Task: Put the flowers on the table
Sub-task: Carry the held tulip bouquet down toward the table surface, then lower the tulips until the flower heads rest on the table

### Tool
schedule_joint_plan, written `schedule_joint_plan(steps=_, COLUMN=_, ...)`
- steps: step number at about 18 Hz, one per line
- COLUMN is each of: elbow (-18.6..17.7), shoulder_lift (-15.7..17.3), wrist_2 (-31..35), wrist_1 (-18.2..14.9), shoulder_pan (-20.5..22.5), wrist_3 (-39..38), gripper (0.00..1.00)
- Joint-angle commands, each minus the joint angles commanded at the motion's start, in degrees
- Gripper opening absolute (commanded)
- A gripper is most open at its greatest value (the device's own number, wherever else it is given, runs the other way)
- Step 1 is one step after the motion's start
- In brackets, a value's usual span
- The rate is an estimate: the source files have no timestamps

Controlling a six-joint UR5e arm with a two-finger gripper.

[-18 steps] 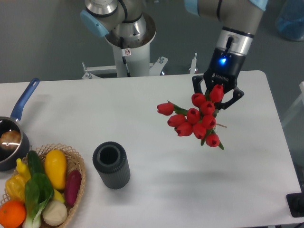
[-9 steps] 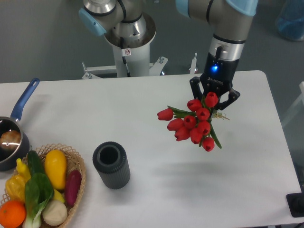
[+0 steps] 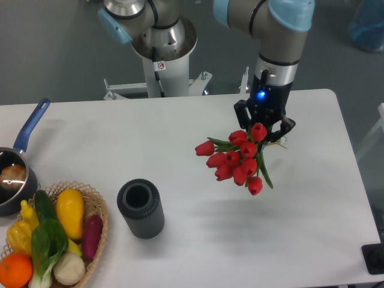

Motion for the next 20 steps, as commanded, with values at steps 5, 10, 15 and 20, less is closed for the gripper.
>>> schedule_joint_plan(steps=5, elbow=1.05, shoulder_lift=-3.6, wrist_2=0.09, wrist_1=0.18, shoulder_pan=-3.17, wrist_3=-0.62, gripper=0.3)
schedule_joint_plan(steps=10, elbow=0.97, shoulder_lift=-5.01, wrist_2=1.31, wrist_1=0.09, shoulder_pan=-3.87, wrist_3=-0.53, gripper=0.3)
schedule_joint_plan(steps=15, elbow=0.97, shoulder_lift=-5.98, wrist_2=7.73, wrist_1=0.0, shoulder_pan=-6.07, wrist_3=-0.27, gripper=0.3)
schedule_joint_plan(steps=20, elbow=0.35, shoulder_lift=-6.5, wrist_2=8.53, wrist_1=-0.18, shoulder_pan=-6.16, wrist_3=0.17, gripper=0.3)
